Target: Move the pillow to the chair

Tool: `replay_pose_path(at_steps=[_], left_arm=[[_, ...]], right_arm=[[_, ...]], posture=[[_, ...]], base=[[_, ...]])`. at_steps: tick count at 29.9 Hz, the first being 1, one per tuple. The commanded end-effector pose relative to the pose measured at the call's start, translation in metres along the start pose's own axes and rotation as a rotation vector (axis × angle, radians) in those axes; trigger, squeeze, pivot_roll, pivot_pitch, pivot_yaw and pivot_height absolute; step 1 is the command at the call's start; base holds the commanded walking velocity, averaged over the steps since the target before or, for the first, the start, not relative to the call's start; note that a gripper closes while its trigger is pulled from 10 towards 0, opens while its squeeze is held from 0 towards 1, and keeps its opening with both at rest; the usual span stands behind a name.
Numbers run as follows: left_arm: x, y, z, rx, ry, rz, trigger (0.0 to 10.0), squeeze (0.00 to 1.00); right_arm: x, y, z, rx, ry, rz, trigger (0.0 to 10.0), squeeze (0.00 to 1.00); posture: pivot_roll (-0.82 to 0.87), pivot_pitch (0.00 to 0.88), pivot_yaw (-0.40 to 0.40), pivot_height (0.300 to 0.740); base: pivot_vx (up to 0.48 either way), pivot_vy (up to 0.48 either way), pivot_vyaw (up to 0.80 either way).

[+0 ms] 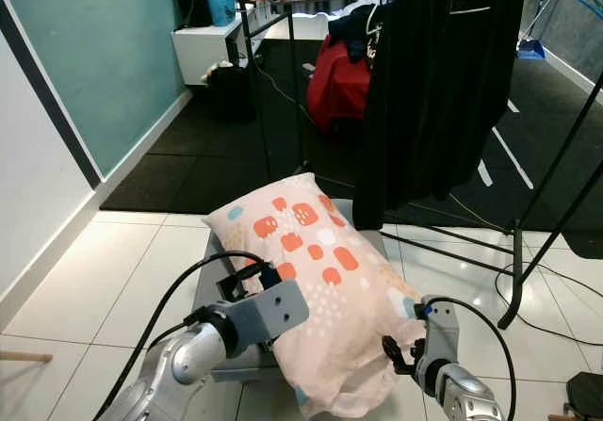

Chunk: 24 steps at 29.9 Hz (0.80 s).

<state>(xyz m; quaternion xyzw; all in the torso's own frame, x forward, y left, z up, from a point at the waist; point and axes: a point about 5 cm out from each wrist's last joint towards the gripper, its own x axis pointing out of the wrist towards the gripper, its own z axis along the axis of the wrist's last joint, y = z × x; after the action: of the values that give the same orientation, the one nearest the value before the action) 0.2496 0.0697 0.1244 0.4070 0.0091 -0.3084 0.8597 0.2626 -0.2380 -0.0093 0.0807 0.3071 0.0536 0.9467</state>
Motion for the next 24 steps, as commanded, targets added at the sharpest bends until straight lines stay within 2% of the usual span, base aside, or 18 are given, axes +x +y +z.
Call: replay_pose_path(at_steps=[1,24], left_arm=[[-0.0032,0.0003,-0.0011,0.015,0.007,0.001,10.0,0.00],[-0.0021,0.0009,-0.0026,0.013,0.010,0.001,10.0,0.00]], right_arm=[[-0.0014,-0.0013,-0.0024,0.023,-0.006,-0.002,10.0,0.00],[-0.0004,-0.0003,-0.0022,0.026,-0.003,0.001,10.0,0.00]], posture=[[-0.14,0.049,0.009,0.740],[-0.13,0.036,-0.002,0.740]], base=[[0.000,0.000,0.00],[0.000,0.000,0.00]])
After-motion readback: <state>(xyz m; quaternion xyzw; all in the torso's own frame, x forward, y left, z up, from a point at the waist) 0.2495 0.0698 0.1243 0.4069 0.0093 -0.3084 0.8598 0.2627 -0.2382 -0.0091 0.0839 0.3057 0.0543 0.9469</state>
